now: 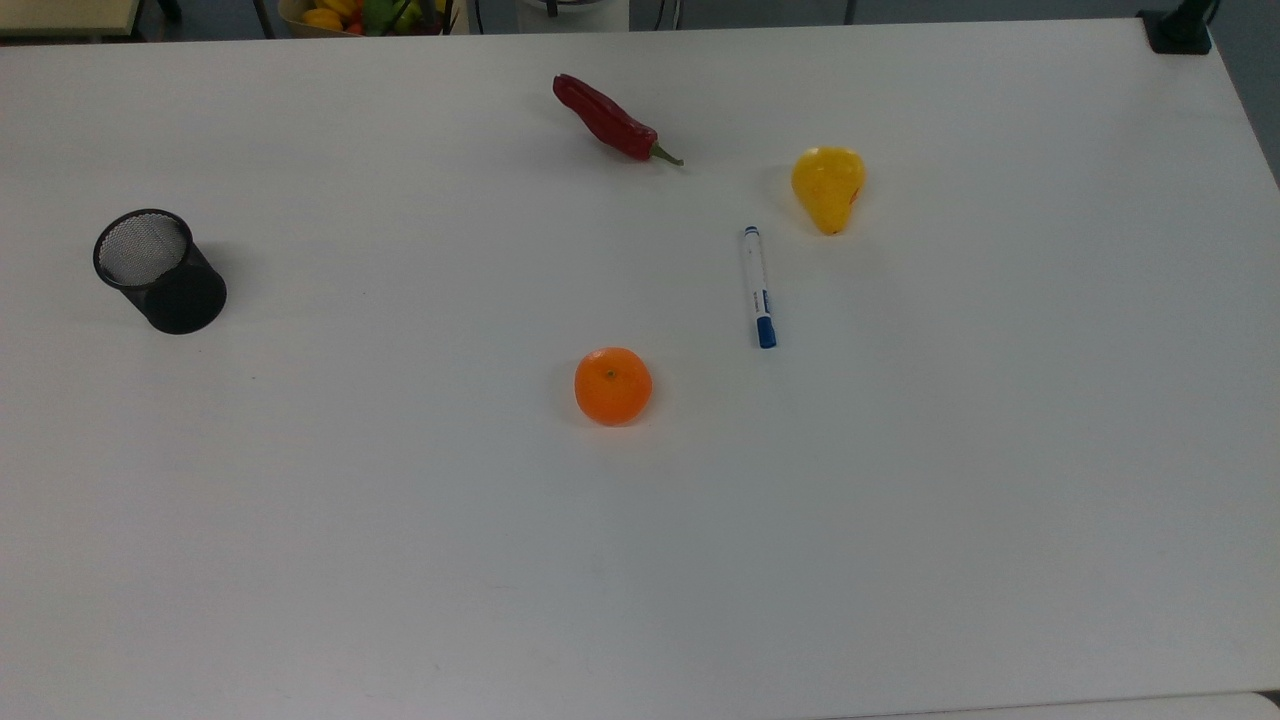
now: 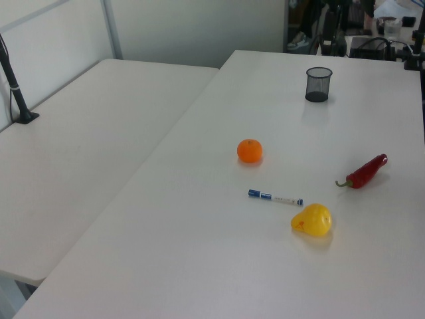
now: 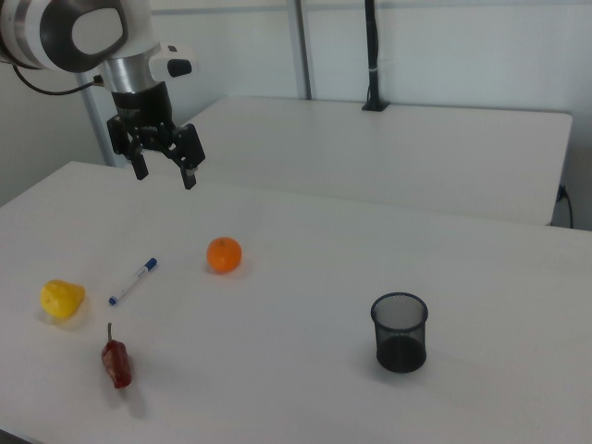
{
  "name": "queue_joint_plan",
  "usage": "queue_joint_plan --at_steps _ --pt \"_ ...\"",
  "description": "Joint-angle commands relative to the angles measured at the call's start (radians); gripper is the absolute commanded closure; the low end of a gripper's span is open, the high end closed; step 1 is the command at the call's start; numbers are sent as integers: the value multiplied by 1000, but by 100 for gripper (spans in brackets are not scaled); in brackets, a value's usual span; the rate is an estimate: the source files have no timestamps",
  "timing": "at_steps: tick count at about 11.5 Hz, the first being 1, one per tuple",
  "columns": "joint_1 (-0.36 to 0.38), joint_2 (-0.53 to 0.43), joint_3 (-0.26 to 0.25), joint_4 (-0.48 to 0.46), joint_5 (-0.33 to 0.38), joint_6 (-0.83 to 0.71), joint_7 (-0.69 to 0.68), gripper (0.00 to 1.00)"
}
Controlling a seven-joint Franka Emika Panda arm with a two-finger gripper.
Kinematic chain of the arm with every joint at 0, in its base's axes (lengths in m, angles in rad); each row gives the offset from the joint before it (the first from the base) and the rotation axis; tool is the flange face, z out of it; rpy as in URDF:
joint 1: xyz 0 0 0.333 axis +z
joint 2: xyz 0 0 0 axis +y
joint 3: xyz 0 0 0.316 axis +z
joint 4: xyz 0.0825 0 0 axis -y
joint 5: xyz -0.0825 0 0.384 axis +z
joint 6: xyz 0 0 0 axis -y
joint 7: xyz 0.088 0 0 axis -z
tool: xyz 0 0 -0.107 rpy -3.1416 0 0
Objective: Place marker
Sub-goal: 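Move the open gripper over the blue-capped white marker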
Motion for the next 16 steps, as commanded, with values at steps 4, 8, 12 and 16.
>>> queue_joint_plan --at_steps 4,8,12,16 --pt "39 -12 -18 -25 14 33 -17 0" --pt "40 -11 -18 -30 14 39 -17 0" --pt "42 -2 -18 -33 14 60 -19 0" --pt "40 3 -7 -65 14 74 -29 0"
